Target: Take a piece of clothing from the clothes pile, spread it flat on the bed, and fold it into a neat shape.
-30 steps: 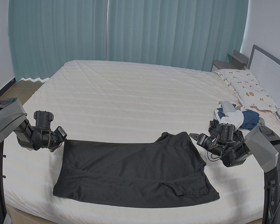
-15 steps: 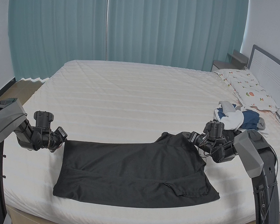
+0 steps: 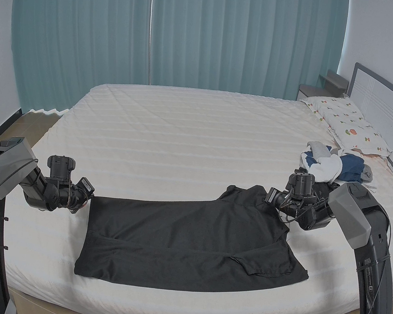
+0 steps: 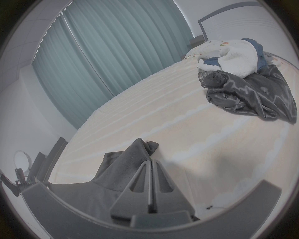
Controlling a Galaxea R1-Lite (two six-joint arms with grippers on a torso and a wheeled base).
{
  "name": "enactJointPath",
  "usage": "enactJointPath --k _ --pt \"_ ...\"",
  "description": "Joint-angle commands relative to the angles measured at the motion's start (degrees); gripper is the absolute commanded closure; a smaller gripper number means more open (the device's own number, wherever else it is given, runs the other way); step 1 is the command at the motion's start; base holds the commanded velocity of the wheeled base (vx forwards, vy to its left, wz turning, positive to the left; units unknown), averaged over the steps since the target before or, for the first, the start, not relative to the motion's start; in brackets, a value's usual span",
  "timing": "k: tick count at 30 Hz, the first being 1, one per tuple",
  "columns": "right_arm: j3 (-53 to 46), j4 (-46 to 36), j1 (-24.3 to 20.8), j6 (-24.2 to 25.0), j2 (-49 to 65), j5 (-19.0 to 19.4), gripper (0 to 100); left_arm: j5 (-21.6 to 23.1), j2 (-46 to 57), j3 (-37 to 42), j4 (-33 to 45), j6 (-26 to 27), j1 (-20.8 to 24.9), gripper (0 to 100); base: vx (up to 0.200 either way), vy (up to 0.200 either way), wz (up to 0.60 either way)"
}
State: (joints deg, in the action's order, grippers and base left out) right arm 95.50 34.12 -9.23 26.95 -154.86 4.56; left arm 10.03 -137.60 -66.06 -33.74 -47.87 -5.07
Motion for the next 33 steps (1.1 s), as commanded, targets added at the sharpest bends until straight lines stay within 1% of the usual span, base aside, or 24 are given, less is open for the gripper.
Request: enactJointPath --k 1,3,6,9,13,14,16,17,19,24,26,29,31,33 --pt "-4.36 0.51 0.7 1.35 4.65 1.42 100 -0.01 0.05 -0.3 -0.01 -0.03 -0.03 100 0.0 0.0 0.0" --pt "-5.68 0.6 0.97 1.61 5.79 2.91 100 -0.01 0.05 -0.3 -0.01 -0.03 -0.03 100 0.0 0.0 0.0" --pt "-7.26 1.12 1.58 1.52 6.94 3.44 100 -0.01 0.31 -0.12 -0.01 -0.12 -0.11 100 0.0 0.0 0.0" --pt "-9.02 2.88 1.85 1.61 8.08 3.61 100 -0.01 0.49 -0.21 -0.01 -0.12 -0.2 100 0.0 0.0 0.0" --pt "-14.03 7.01 2.72 1.7 9.75 5.37 100 -0.01 1.45 -0.21 -0.01 -0.2 -0.29 100 0.0 0.0 0.0" --pt "-14.38 7.28 2.81 1.61 9.66 5.37 100 -0.01 1.54 -0.21 -0.01 -0.29 -0.38 100 0.0 0.0 0.0" --pt "-16.66 11.67 2.72 1.87 9.75 5.55 100 0.07 1.98 -0.38 -0.36 -1.61 -0.55 100 0.0 0.0 0.0" --pt "-16.84 12.28 2.81 2.05 9.84 5.64 100 0.07 1.98 -0.38 -0.53 -1.87 -0.55 100 0.0 0.0 0.0" --pt "-18.33 15.8 2.72 3.81 10.19 5.64 100 0.07 2.07 -0.03 -2.38 -2.58 -1.08 100 0.0 0.0 0.0" --pt "-21.94 17.65 2.55 4.51 12.83 5.99 100 0.07 2.6 0.23 -3.17 -2.66 -1.26 100 0.0 0.0 0.0" --pt "-23.43 19.32 2.64 4.51 13.44 6.78 100 0.07 3.12 0.23 -3.17 -2.66 -1.34 100 0.0 0.0 0.0" --pt "-24.22 21.6 2.9 5.21 13.97 6.95 100 0.6 3.91 0.41 -3.17 -3.46 -1.78 100 0.0 0.0 0.0" --pt "-25.01 21.86 2.9 6.18 14.23 6.95 100 0.95 4.18 0.76 -3.26 -3.9 -1.87 100 0.0 0.0 0.0" --pt "-26.77 21.95 2.81 5.92 14.41 7.13 100 1.22 4.44 0.85 -3.26 -3.9 -1.96 100 0.0 0.0 0.0"
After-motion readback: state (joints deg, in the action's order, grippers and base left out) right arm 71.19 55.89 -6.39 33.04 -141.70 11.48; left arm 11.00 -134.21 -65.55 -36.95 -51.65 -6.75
